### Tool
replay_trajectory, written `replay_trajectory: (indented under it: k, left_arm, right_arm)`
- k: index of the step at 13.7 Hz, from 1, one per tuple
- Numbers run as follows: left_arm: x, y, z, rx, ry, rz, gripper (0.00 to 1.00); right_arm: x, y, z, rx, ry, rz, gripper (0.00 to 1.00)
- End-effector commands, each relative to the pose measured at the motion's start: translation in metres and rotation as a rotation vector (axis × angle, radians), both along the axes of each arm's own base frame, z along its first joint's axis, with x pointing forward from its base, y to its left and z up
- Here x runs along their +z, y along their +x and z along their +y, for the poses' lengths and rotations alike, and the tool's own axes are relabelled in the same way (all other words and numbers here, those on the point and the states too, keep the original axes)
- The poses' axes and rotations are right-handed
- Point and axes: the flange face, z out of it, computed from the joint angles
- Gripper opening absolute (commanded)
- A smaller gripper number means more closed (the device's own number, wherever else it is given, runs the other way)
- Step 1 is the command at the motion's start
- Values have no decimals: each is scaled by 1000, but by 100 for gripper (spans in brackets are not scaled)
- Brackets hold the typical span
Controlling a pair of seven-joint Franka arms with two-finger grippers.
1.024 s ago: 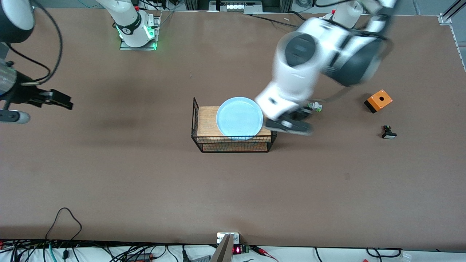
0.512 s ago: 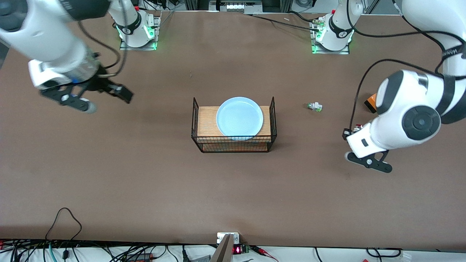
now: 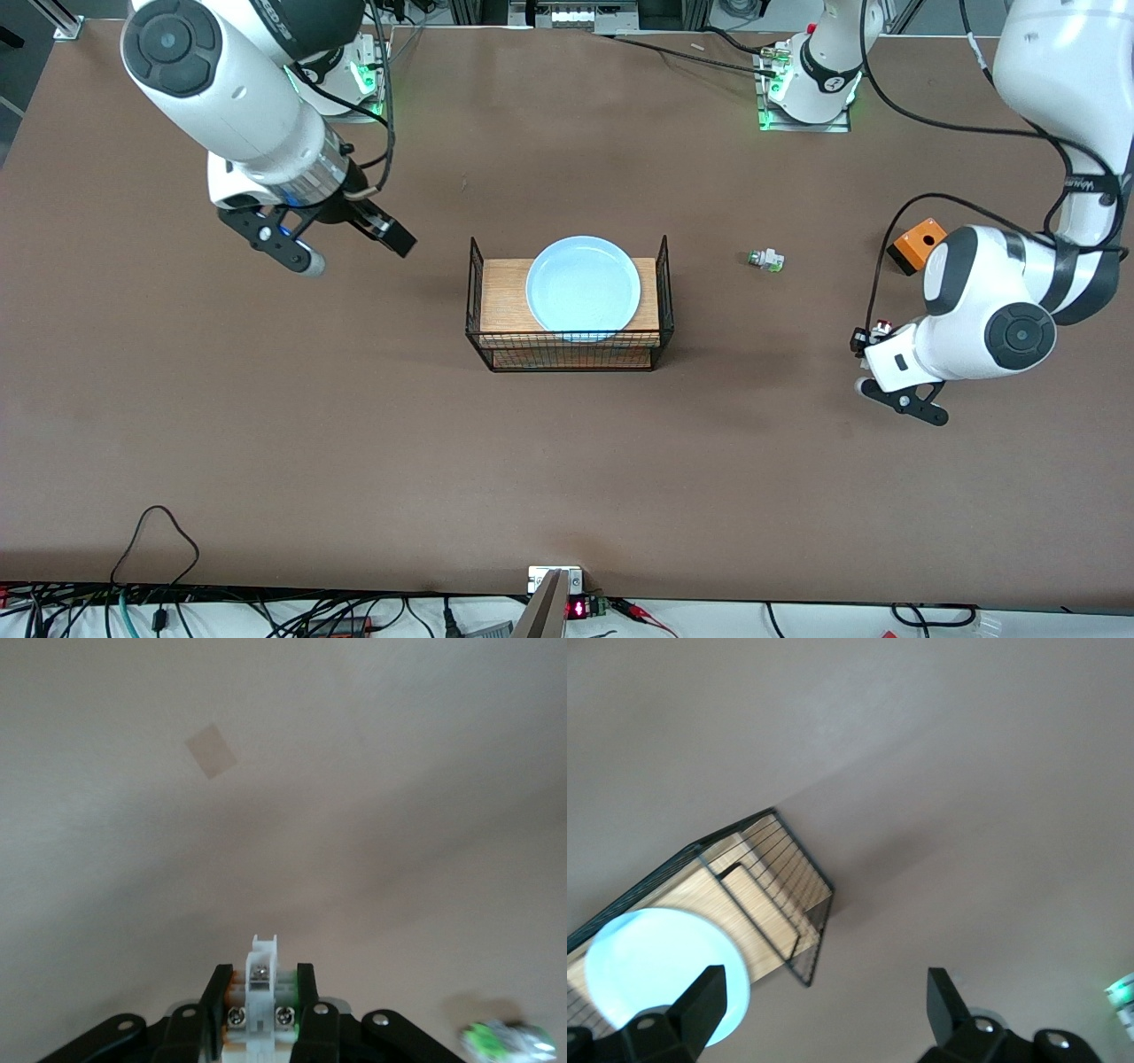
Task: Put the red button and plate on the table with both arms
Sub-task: 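Place the button beside the basket while the right gripper reaches the plate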
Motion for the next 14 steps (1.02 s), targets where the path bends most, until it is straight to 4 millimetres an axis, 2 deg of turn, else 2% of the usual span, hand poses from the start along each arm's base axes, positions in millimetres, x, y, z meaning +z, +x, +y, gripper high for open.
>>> replay_trajectory:
  k: [1,4,5,7,9,10,11,13,14]
  left_arm:
    - [-37,-18,9,-38,-27,-32,29]
    - [-61,-32,10,-58,-38,-70,39]
    - [-67,-33,11,-55,-42,-66,52]
    - [-59,-32,12,-85,-42,-68,100]
    - [-25,-30,4,-85,-17,-41,100]
    - [0,-23,2,-54,4,-48,100]
    - [24,-21,-9,-36,12,-43,100]
    - [75,-22,-19,15,42,-19,100]
    - [104,-23,-29,35,57,-20,100]
  right_arm:
    - [-4,0,20,-125,55,-3,100]
    - [-32,-16,76,-243,9,-6,100]
    - [-43,-20,93,-277,0,-10,100]
    - [-59,-23,115,-375,3,-5,100]
    - [-71,-26,125,-399,-23,-19,100]
    - [-76,-33,135,-374,-48,-35,100]
    - [-80,-33,138,-377,-53,-33,100]
    - [-92,-33,144,-374,-57,-39,100]
    - [-94,-36,155,-362,-36,-59,100]
